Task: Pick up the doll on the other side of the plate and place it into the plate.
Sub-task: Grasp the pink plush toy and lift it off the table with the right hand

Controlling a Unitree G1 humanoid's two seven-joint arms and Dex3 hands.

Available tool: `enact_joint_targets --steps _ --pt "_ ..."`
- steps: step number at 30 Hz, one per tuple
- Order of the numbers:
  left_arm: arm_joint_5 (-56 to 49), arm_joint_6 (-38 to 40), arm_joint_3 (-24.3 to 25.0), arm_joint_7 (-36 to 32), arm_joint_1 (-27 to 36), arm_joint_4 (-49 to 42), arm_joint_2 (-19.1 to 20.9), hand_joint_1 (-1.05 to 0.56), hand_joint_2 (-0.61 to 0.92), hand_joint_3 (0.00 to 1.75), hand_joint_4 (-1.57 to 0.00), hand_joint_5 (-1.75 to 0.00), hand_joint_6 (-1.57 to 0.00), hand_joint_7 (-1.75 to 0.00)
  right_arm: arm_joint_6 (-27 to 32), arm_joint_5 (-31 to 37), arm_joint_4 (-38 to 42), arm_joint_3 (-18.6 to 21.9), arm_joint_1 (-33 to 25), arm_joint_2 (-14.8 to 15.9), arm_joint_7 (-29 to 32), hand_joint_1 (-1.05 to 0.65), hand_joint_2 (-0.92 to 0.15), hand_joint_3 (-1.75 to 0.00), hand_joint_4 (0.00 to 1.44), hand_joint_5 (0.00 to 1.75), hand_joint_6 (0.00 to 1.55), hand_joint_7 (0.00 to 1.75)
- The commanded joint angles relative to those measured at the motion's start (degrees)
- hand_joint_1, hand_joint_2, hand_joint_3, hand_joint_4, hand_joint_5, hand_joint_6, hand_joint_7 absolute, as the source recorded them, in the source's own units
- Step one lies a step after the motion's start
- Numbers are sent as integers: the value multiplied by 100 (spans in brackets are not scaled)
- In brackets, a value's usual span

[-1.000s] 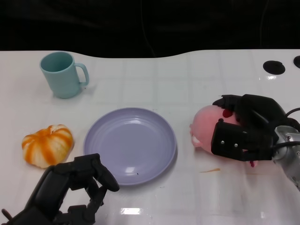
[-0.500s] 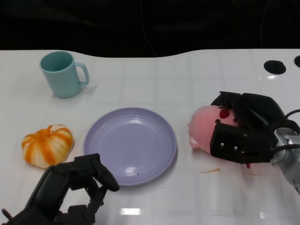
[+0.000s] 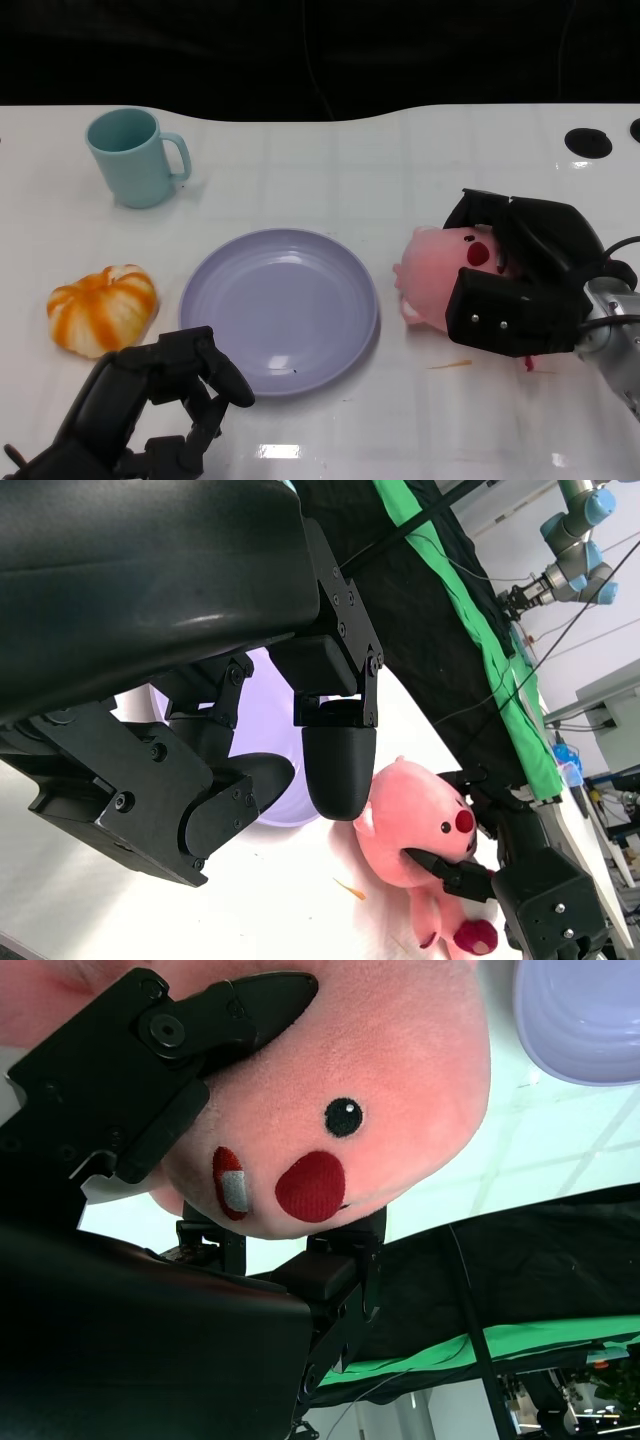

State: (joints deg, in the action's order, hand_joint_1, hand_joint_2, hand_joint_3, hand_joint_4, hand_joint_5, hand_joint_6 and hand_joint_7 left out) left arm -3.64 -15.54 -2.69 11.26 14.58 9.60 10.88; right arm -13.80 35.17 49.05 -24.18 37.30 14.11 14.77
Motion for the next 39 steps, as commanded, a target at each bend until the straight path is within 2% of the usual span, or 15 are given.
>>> enact_joint_targets --steps 1,6,16,26,39 --pt "-40 -30 31 -15 -35 -39 57 -7 52 111 -78 -157 -84 -117 -1 20 -107 64 -70 119 81 -17 -56 -89 88 175 76 153" --pt "-15 -25 36 -3 -43 -57 56 -6 51 111 -78 -157 -84 -116 -67 -25 -190 154 -89 136 216 -14 -45 -110 91 175 77 162" --pt "-77 -146 40 -14 -71 -129 90 -7 51 110 -78 -158 -84 -116 -21 -160 -830 479 -208 207 118 -12 -42 -122 92 175 72 174" --pt "-86 -63 35 -6 -75 -93 60 -7 52 111 -78 -157 -85 -116 -453 -418 -1473 656 -276 214 -211 -7 -35 -134 92 175 73 175" --pt "-131 -45 -3 -26 -68 -76 22 -7 51 111 -79 -158 -85 -116 -605 -480 -1753 557 217 -123 -869 -13 -29 -145 93 175 75 175"
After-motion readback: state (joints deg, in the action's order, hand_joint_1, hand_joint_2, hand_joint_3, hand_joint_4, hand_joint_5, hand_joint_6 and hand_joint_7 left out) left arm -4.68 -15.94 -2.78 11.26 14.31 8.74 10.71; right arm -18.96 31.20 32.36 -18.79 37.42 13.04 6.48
